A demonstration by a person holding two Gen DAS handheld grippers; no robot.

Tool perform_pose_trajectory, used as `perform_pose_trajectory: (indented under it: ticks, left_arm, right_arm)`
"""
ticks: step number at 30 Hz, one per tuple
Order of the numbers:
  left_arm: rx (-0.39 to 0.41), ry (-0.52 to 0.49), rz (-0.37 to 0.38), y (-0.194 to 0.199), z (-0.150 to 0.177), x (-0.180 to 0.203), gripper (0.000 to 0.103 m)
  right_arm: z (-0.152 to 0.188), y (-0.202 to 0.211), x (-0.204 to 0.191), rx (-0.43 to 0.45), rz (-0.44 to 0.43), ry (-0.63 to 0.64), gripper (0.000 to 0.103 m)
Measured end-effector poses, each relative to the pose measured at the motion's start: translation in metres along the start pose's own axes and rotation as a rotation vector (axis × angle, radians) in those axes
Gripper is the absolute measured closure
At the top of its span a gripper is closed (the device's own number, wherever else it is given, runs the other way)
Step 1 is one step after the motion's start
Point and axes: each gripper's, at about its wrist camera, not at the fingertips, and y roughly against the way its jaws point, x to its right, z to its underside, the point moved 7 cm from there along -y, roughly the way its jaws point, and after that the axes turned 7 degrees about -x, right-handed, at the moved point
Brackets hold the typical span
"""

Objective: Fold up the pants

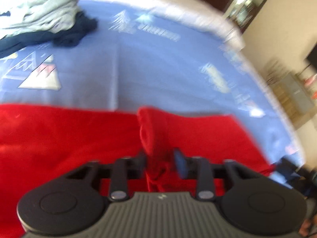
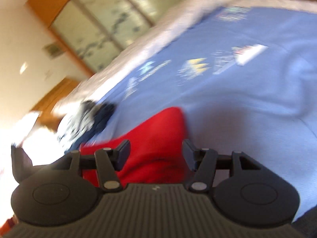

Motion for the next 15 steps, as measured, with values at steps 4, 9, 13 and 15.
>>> perform_pose_trajectory:
  ticks: [4, 9, 13, 15]
  left_arm:
    - [0.024, 0.016, -0.021, 0.016, 0.006, -0.008, 0.046]
    - [0.122, 0.166, 0.122, 0.049, 0.003, -0.023, 0.047]
    - [0.127, 0.136, 0.212, 0.049, -0.004, -0.013, 0.049]
    - [0.097, 0.124, 0.225, 0.036, -0.003, -0.006, 0.049]
  right_arm:
    - [0.0, -0.014, 0.015, -0.03, 0.002, -0.135, 0.042]
    - [0.003, -0.018, 0.017, -0.067, -0.025, -0.141, 0.042]
    - [0.004, -0.032, 0.016, -0.108, -0.06, -0.182, 0.042]
    - [0.009, -0.045, 0.015, -0.142, -0.057, -0.191, 0.042]
